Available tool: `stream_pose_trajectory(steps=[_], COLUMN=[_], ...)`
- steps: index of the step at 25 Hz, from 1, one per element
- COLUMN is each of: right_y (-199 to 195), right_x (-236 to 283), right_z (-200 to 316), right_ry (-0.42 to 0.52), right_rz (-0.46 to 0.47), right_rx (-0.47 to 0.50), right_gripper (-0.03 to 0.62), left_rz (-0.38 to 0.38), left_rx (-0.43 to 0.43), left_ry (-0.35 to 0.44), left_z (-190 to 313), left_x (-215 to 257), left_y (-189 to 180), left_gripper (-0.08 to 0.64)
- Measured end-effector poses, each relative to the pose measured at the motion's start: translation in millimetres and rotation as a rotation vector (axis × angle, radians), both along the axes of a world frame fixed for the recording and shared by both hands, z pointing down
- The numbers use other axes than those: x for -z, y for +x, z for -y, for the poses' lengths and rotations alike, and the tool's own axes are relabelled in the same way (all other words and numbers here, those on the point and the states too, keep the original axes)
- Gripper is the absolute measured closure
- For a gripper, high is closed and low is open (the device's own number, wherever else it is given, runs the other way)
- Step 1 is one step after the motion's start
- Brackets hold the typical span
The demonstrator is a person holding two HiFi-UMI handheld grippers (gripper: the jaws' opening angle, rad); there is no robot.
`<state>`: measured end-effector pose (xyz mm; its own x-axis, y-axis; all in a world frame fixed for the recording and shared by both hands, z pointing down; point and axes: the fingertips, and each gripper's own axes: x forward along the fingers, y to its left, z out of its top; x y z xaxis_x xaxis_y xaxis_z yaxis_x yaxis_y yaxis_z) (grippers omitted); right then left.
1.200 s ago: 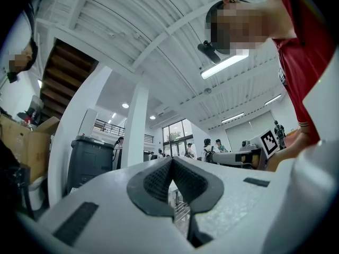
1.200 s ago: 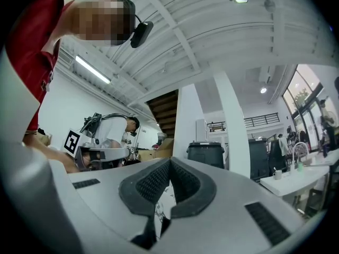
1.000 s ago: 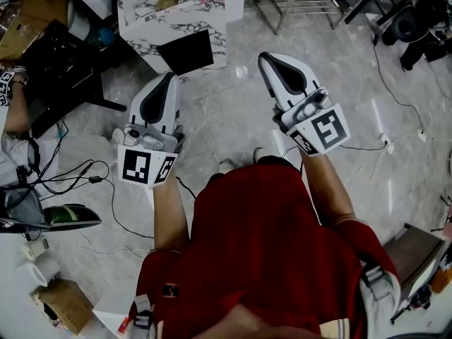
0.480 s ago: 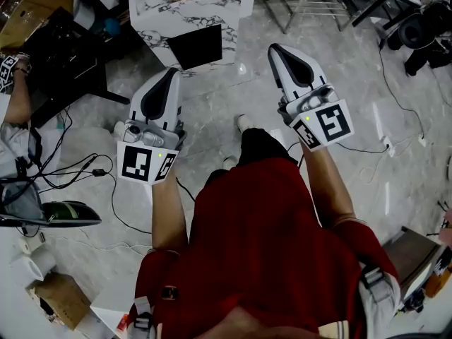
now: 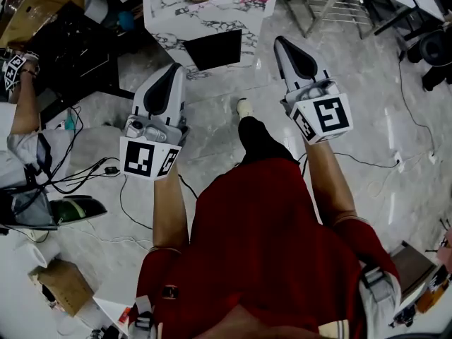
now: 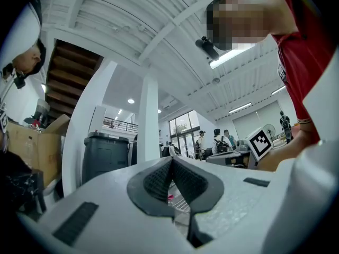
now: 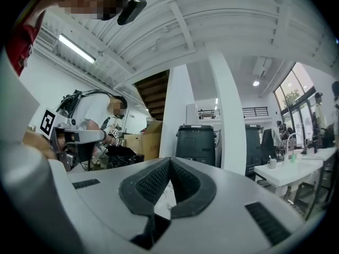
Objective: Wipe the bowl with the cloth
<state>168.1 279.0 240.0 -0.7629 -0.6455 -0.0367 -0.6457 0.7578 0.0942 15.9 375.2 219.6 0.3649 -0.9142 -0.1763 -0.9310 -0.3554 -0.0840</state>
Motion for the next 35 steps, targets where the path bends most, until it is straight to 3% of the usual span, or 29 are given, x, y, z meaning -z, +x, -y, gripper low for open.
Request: stream_pose_trajectory(steps=[11, 21, 35], right_y=[-47.9, -77.5, -92.7], right_x=[-31.6, -78.8, -147.6], right_z=[165.4, 282.6, 341.8], right_ry=[-0.045, -0.142, -0.300], right_rz=[-0.064, -0.156, -0.310], right_rx=[0.000, -0.014, -0.092], right_gripper=[0.595, 0.595, 0.572], left_rz=[0.023, 0.035, 0.010], left_rx=[0.056, 0.061, 0.032], left_ry=[-0.060, -0.090, -0.147], left_z=[168.8, 295.0, 350.0], left_x=[-21.7, -52.3, -82.3], left_y=[-57.5, -68.5, -73.4], left_gripper=[0.554, 0.554, 0.554])
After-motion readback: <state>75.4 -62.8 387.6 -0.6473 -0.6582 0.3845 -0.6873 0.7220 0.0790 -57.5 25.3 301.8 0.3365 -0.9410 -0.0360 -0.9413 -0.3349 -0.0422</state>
